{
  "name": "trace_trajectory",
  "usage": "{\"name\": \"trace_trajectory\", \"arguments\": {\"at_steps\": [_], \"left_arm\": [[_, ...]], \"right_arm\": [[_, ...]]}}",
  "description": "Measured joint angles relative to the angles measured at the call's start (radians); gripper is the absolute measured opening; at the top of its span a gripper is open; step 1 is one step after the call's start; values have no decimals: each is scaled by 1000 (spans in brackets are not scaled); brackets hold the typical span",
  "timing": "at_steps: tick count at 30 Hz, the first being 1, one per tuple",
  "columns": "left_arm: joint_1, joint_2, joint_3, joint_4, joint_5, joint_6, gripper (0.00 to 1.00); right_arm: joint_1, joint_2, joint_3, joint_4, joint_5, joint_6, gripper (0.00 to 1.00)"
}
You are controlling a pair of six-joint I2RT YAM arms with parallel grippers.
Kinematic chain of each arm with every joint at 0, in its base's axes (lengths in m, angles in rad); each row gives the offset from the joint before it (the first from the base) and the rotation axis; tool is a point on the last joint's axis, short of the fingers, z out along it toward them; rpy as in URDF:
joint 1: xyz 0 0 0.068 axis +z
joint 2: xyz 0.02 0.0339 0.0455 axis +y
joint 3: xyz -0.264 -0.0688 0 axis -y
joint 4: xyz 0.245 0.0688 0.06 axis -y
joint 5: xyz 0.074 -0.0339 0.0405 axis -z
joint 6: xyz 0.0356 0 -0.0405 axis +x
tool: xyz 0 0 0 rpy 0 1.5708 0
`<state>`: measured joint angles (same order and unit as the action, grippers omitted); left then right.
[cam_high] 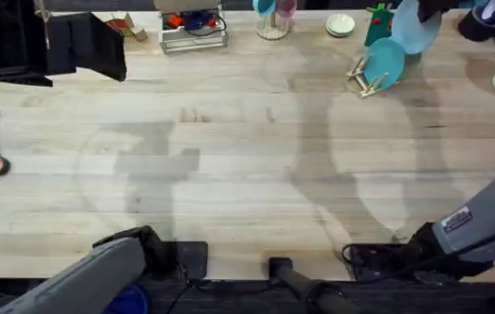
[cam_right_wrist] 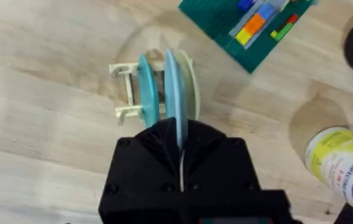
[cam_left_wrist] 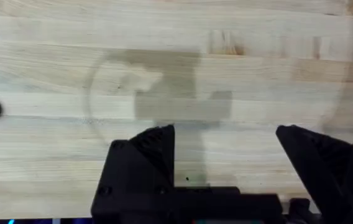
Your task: Pick up the plates from the table one by one and place each into a slot on the dish rack.
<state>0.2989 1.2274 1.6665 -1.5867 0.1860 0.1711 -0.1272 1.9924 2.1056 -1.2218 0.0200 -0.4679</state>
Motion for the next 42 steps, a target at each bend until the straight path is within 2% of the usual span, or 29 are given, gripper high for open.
{"name": "trace_trajectory", "arguments": {"at_steps": [30, 42], "left_arm": [[0, 0, 0, 0, 0, 0, 994], [0, 0, 0, -3, 0, 0, 994]], "right_arm": [[0, 95, 0, -9, -2, -16, 31], [0, 98, 0, -9, 3, -35, 31]]}}
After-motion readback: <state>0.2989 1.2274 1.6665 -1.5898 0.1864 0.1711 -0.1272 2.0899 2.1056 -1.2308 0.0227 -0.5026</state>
